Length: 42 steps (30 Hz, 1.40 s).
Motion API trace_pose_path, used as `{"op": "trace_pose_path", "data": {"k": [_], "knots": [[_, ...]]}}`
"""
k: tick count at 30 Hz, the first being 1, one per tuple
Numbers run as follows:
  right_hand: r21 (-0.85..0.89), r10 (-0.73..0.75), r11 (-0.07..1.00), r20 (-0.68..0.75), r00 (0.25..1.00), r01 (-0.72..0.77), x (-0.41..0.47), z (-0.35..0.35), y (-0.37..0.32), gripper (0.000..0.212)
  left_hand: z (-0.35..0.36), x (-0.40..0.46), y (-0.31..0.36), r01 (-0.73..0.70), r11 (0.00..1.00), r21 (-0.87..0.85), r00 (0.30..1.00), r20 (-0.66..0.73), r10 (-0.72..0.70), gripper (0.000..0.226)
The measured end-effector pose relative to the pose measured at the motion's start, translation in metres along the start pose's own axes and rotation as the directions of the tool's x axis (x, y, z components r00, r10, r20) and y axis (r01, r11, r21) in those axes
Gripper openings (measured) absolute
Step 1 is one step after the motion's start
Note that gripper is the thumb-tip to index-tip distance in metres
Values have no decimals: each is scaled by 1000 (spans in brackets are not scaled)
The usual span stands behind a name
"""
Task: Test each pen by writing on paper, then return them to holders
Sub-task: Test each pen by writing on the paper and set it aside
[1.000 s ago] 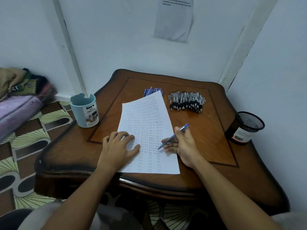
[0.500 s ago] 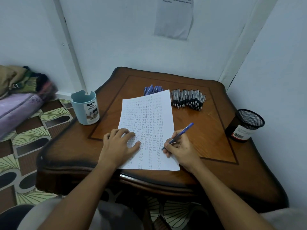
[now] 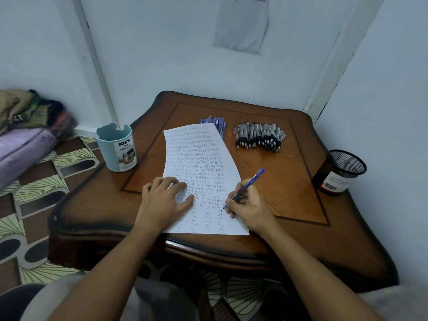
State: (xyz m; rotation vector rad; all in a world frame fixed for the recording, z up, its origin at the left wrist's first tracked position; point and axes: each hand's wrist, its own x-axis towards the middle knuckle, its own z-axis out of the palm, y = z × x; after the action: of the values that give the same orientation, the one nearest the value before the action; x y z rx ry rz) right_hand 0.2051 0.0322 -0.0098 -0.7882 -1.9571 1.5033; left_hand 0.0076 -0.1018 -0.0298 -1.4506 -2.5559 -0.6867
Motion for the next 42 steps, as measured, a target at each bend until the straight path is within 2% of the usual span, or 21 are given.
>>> {"op": "trace_pose_path", "data": {"k": [3,7,11,18,28,33,36,39,42], "knots": [[52,24,998,-7,1000,-24,1,-2,0,29,0,1,0,0,1000,-2,1000,5,0,55],[8,9,1000,-6,1000,-9,0,1,-1,27,0,1,-2,-10,1000,8,1000,9,10,55],[57,33,998,3,999,-33,0,-3,-2,27,-1,1,-2,-7,1000,7,1000,21,7,56],[4,26,1000,37,999,-26,-1,-3,-4,27,0,1,0,4,1000,-1,1000,4,-4,59],[57,45,997,52,998,-48,-2,-5,-6,27,0,0,0,1,1000,-5,1000,20,-1,58],[109,40,993,11,999,-40,0,-7,-3,28,1,1,0,7,1000,-17,1000,4,-7,57],[81,33,996,-5,999,-33,1,-5,-1,28,1,1,0,2,1000,-2,1000,-24,-2,57],[13,14,1000,8,1000,-14,0,-3,0,27,0,0,0,7,1000,0,1000,0,-7,58],[15,36,999,8,999,-36,0,-5,-1,29,0,0,-1,1,1000,11,1000,17,-1,59]]}}
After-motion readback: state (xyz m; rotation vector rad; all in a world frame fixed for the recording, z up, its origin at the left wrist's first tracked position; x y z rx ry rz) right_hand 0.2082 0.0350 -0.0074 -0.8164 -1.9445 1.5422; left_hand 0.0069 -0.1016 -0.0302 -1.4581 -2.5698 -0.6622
